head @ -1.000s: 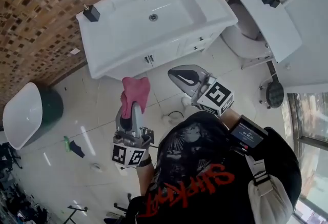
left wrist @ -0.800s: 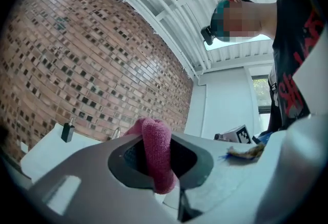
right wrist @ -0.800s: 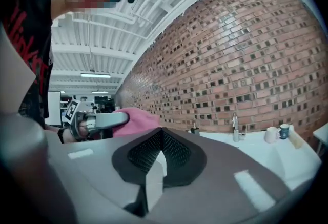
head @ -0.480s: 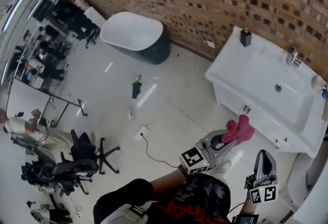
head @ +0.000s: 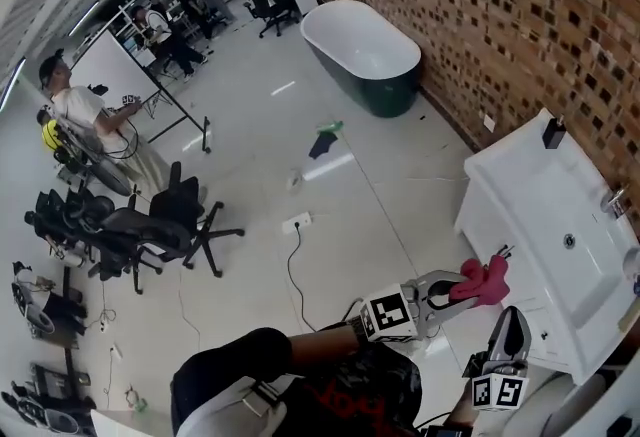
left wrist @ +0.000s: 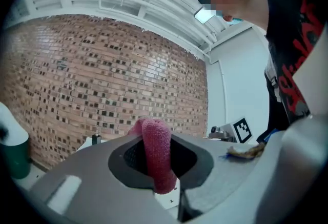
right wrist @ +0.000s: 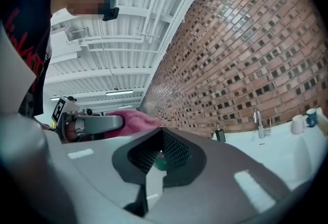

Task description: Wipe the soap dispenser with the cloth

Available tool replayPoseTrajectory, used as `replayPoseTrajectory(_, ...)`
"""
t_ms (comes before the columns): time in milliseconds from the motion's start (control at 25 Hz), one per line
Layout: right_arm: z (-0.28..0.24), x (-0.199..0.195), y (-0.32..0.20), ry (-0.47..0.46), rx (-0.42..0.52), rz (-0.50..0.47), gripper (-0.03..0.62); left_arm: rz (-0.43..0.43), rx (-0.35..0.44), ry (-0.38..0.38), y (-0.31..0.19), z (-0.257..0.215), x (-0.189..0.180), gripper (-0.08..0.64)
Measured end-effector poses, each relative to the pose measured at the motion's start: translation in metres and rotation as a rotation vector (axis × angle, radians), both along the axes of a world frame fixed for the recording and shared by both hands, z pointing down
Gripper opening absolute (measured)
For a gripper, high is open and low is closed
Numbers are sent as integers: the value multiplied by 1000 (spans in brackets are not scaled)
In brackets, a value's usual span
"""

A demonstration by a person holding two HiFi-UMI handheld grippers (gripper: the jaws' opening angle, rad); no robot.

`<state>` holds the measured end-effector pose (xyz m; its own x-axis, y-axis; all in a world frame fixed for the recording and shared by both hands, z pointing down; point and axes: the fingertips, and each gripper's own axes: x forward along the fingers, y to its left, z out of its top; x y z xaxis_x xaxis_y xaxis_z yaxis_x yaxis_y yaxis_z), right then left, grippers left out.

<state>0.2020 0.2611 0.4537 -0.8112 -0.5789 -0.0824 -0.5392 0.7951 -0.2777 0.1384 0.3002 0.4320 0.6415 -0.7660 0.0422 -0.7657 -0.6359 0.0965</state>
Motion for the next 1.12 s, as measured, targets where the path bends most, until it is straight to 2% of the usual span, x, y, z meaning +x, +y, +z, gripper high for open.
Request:
replayPoseTrajectory(120, 1, -1, 24, 26, 37, 18, 0, 4, 6, 64, 22, 1, -6, 51)
replayPoseTrajectory(400, -7, 2, 37, 76, 74, 34, 0, -9, 0, 88, 37, -13, -10, 51)
replayPoseTrajectory(600, -18, 32, 38, 108, 108, 143, 0, 97, 25, 115, 27, -18, 18, 51)
replayPoseTrajectory(760, -29, 52, 41, 141, 115, 226, 0, 167, 81, 119, 25, -34, 30, 51)
replayPoseTrajectory(920, -39, 51, 40, 164, 135, 274, 0, 177, 95, 134, 19, -40, 17, 51)
replayPoseTrajectory(1120, -44, 35, 32, 178, 115, 272, 0, 136, 80, 162, 11, -46, -17, 51)
